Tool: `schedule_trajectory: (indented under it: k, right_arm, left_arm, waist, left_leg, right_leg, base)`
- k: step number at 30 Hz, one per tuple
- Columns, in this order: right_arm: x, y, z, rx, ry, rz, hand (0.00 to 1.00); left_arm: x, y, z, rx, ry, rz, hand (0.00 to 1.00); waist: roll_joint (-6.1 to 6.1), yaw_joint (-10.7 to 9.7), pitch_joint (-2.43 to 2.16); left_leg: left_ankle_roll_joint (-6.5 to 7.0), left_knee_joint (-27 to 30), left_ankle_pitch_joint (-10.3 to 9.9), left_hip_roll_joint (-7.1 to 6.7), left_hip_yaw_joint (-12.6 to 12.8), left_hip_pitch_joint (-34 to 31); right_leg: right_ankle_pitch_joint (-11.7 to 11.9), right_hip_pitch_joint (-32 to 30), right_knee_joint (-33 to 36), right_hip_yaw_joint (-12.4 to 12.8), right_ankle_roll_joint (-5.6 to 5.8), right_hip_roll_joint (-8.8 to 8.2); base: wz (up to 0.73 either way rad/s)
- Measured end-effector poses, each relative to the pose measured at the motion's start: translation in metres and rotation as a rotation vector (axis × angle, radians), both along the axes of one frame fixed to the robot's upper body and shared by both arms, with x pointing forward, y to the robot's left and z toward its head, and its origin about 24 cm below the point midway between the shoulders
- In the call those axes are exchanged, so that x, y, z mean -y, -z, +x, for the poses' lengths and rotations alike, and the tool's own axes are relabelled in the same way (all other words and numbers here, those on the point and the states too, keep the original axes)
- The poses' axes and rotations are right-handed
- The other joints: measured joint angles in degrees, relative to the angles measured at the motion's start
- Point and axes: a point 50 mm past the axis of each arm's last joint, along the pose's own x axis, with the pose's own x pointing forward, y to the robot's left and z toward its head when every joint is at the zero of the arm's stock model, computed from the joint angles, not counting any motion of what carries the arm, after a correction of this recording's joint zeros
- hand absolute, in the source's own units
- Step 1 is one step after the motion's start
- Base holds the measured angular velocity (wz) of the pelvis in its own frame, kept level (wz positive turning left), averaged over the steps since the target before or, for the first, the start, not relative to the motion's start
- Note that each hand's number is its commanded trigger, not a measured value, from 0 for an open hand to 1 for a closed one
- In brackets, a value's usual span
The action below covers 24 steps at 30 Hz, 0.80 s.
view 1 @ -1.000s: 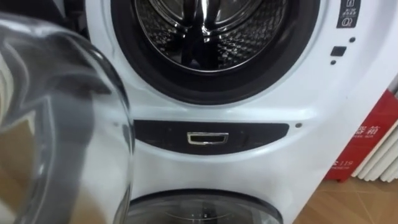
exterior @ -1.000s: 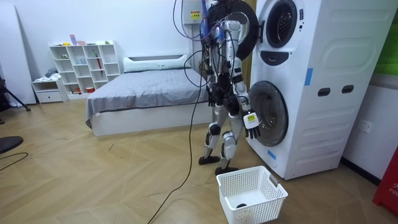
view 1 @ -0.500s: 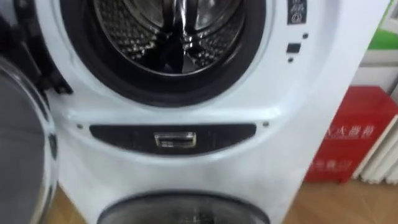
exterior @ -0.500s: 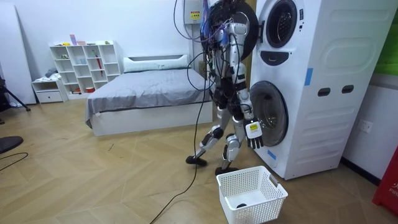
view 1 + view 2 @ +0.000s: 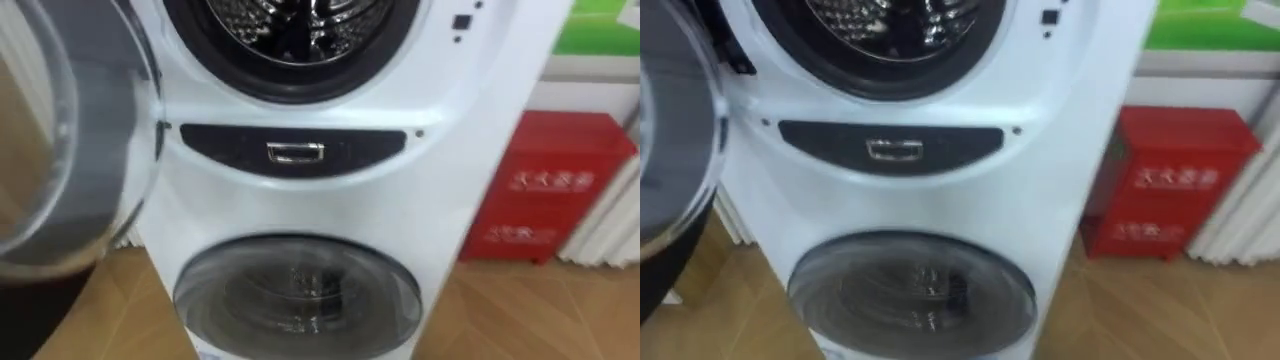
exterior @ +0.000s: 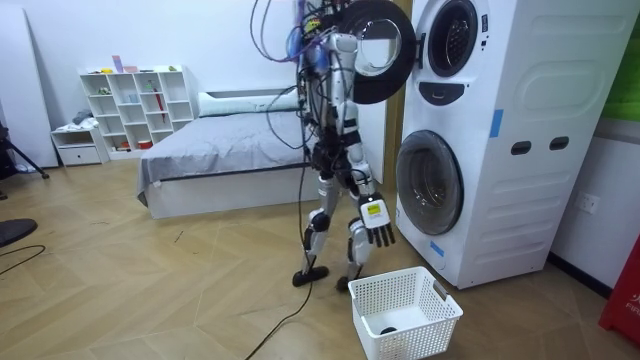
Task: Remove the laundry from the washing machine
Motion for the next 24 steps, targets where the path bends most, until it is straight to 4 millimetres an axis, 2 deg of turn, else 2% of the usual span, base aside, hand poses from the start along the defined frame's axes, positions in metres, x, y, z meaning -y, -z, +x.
schedule_trajectory:
  k: [1,2,3,4,5,6,8,9,11,12,15,17,20,22,24]
  right_arm:
    - [0.000,0.000,-0.005,-0.013,0.009,0.000,0.00]
    - [0.000,0.000,-0.012,-0.031,0.018,-0.001,0.00]
    - [-0.002,0.001,-0.010,-0.029,0.012,0.002,0.00]
    - [-0.001,0.001,-0.005,-0.018,-0.004,-0.006,0.00]
    - [0.001,0.000,-0.002,-0.014,-0.010,-0.016,0.00]
    - [0.001,-0.001,0.002,0.005,-0.012,-0.016,0.00]
    - [-0.002,0.000,0.004,0.019,-0.018,0.002,0.00]
    - [-0.002,0.000,0.003,0.021,-0.011,0.015,0.00]
    - [-0.004,0.001,-0.003,0.013,0.010,0.034,0.00]
    - [-0.005,0.002,-0.006,0.003,0.014,0.040,0.00]
    - [-0.005,0.002,-0.012,-0.016,0.029,0.044,0.00]
    - [-0.004,0.002,-0.013,-0.013,0.038,0.045,0.00]
    - [0.004,0.000,-0.012,0.007,0.088,0.030,0.00]
    - [0.012,-0.003,-0.012,0.025,0.127,0.006,0.00]
    - [0.027,-0.008,-0.007,0.048,0.139,-0.047,0.00]
  left_arm:
    - [0.000,0.000,-0.001,-0.001,0.002,0.002,0.00]
    - [-0.002,0.000,-0.008,-0.016,0.005,0.008,0.00]
    - [-0.006,0.000,-0.015,-0.039,-0.003,0.019,0.00]
    - [-0.006,0.000,-0.020,-0.057,-0.028,0.016,0.00]
    - [-0.005,0.001,-0.021,-0.062,-0.034,0.012,0.00]
    - [-0.007,0.001,-0.022,-0.062,-0.051,0.015,0.00]
    - [-0.012,-0.001,-0.021,-0.055,-0.077,0.027,0.00]
    - [-0.013,-0.001,-0.021,-0.052,-0.091,0.028,0.00]
    - [-0.014,-0.001,-0.022,-0.044,-0.124,0.023,0.00]
    - [-0.014,-0.001,-0.022,-0.040,-0.141,0.018,0.00]
    - [-0.015,-0.001,-0.026,-0.037,-0.191,0.009,0.00]
    - [-0.019,-0.002,-0.029,-0.027,-0.245,0.012,0.00]
    - [-0.036,-0.008,-0.027,0.037,-0.412,0.036,0.00]
    - [-0.056,-0.017,-0.020,0.106,-0.506,0.068,0.00]
    - [-0.094,-0.037,0.001,0.239,-0.604,0.148,0.00]
  waist:
    - [-0.17,0.4,0.07]
    - [-1.06,1.4,0.25]
    - [-2.38,2.8,0.02]
    - [-1.58,3.6,0.23]
    - [-0.89,3.6,0.31]
    - [-0.30,3.7,0.16]
    - [-0.71,3.6,0.09]
    - [-0.75,3.7,0.22]
    - [-1.66,3.0,0.06]
    - [-2.12,3.0,0.18]
    - [-2.20,3.1,-0.03]
    - [-1.80,3.3,-0.26]
    - [-0.98,3.9,-0.19]
    - [-0.12,4.0,-0.21]
    - [1.31,4.4,-0.03]
  left_leg:
    - [-0.52,0.0,0.3,0.26,1.3,0.3]
    - [-1.25,0.2,0.6,-0.01,3.4,1.1]
    - [-1.70,1.6,0.1,-1.09,4.3,1.2]
    - [-1.89,3.1,-0.3,-1.59,4.1,0.2]
    - [-1.83,2.9,0.0,-1.67,3.3,0.0]
    - [-1.54,2.0,0.8,-1.61,2.6,-0.4]
    - [-1.54,-0.3,2.2,-1.42,3.7,0.1]
    - [-1.54,-1.5,2.9,-1.30,4.4,0.7]
    - [-1.51,-1.9,3.1,-1.21,4.5,0.8]
    - [-1.56,-1.9,3.2,-1.02,4.7,1.1]
    - [-1.88,-2.3,3.0,-0.57,4.8,1.7]
    - [-1.92,-2.9,3.0,-0.45,4.8,1.9]
    - [-2.02,-3.0,3.1,-0.29,4.7,2.1]
    - [-2.02,-3.1,3.1,-0.31,4.4,2.4]
    - [-2.02,-3.2,3.1,-0.34,4.4,2.9]
  right_leg:
    - [-1.8,1.6,2.0,1.2,1.64,-1.98]
    - [-4.5,4.7,3.1,4.5,4.60,-4.58]
    - [-6.1,6.0,0.1,7.9,7.02,-5.00]
    - [-6.2,6.9,-3.7,7.9,6.00,-4.17]
    - [-5.1,7.2,-5.2,8.1,5.75,-3.62]
    - [-3.4,7.3,-7.6,8.5,5.48,-2.61]
    - [-1.4,7.3,-10.0,9.5,5.16,-1.86]
    - [-0.5,7.6,-11.1,9.8,5.09,-1.56]
    - [0.1,7.9,-11.9,9.8,5.04,-1.39]
    - [0.3,8.4,-12.4,9.8,4.99,-1.14]
    - [0.6,9.4,-14.0,9.8,4.92,-0.44]
    - [0.6,9.5,-14.1,10.1,4.90,-0.12]
    - [0.7,9.7,-14.2,9.4,4.87,0.09]
    - [0.7,10.4,-14.9,9.5,4.87,0.12]
    - [0.6,11.0,-15.2,9.3,4.88,0.05]
  base:
    - [0.58]
    - [-0.07]
    - [-0.51]
    - [-0.64]
    - [-0.56]
    - [-0.45]
    - [-0.43]
    - [-0.25]
    - [-0.09]
    - [-0.03]
    - [-0.03]
    - [0.00]
    - [-0.03]
    - [0.00]
    - [0.00]
